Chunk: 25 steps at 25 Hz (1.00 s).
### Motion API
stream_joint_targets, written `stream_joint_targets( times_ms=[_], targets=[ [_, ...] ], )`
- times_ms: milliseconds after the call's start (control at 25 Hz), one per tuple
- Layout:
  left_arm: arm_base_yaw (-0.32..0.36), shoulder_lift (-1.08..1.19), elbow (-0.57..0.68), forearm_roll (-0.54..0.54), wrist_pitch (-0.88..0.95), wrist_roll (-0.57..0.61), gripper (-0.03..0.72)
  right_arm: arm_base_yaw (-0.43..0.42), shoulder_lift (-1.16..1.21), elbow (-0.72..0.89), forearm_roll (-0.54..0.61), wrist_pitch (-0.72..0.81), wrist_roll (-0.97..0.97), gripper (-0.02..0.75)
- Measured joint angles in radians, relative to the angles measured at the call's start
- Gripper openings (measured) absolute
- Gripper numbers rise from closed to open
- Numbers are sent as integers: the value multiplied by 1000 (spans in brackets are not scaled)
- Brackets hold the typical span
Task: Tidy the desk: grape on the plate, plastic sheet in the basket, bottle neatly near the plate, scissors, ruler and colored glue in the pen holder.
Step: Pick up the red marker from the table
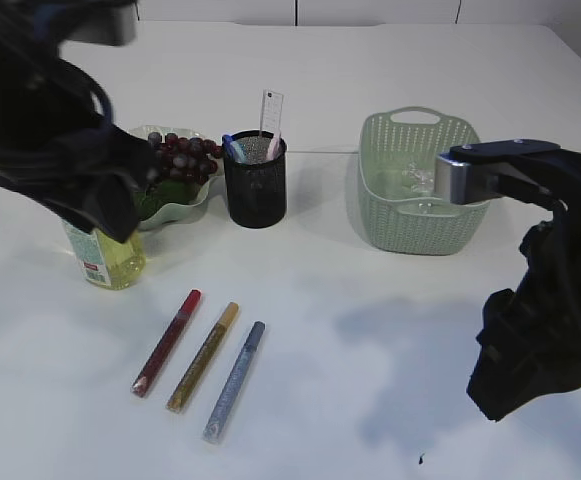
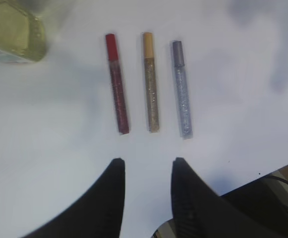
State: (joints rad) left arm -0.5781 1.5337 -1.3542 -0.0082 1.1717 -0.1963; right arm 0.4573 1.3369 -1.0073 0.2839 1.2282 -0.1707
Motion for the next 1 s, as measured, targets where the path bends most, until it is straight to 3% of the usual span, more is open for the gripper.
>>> stream_joint_targets(
  times_ms=[200, 480, 1000],
  targets=[
    [-17, 187, -22, 0, -6, -83, 240, 0, 0, 0, 0, 0, -5, 377],
    [-17, 333, -25, 8, -51, -110, 240, 0, 0, 0, 2, 0, -7, 377],
    [62, 444, -43, 25, -106, -126, 244, 0, 0, 0, 46, 0, -8, 377]
  ],
)
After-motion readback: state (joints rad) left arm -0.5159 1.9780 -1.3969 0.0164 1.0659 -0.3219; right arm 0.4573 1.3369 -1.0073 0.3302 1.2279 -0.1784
